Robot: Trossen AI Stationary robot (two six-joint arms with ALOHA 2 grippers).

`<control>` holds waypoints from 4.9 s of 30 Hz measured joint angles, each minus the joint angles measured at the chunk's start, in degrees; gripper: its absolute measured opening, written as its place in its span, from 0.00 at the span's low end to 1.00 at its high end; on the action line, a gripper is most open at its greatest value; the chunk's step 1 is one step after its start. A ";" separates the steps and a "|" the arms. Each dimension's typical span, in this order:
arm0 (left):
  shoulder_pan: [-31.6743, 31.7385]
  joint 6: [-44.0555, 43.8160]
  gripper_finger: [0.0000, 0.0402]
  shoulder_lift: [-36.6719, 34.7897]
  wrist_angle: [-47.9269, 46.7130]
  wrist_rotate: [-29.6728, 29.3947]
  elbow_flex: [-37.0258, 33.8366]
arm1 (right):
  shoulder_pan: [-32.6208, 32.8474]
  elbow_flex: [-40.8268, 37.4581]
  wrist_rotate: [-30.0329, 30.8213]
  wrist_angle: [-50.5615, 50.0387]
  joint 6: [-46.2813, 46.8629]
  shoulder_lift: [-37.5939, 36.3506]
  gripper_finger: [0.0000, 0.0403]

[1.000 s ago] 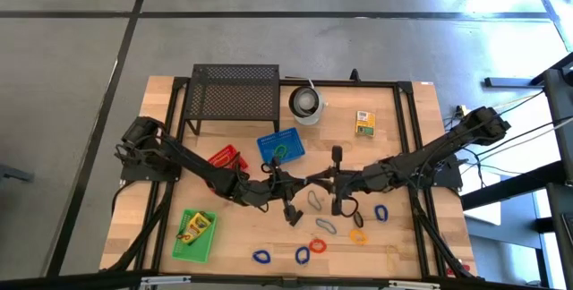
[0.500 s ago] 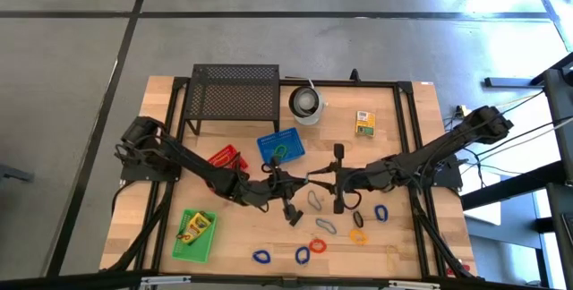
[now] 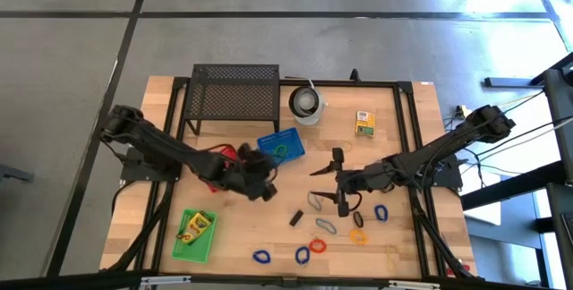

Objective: Pick & Place Office Desk Supplies
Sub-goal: Put the blue rubber band into the red bin, then put the black rubber band into the red bin

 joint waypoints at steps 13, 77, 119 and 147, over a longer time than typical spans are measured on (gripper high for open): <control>-5.83 -37.36 0.01 -0.53 -37.46 10.90 -2.31 | 0.00 0.00 0.10 -4.97 2.00 0.00 0.61; -4.89 14.66 0.51 14.74 34.43 12.74 -3.87 | -2.80 0.00 -1.24 -20.33 28.04 11.68 0.61; -1.71 23.32 0.14 31.53 55.50 30.04 -3.76 | -4.55 -0.02 -3.38 -16.29 26.36 16.50 0.61; -10.96 31.77 0.01 -2.09 35.79 -7.60 -3.87 | -4.55 -0.02 -2.74 -16.69 26.34 16.46 0.61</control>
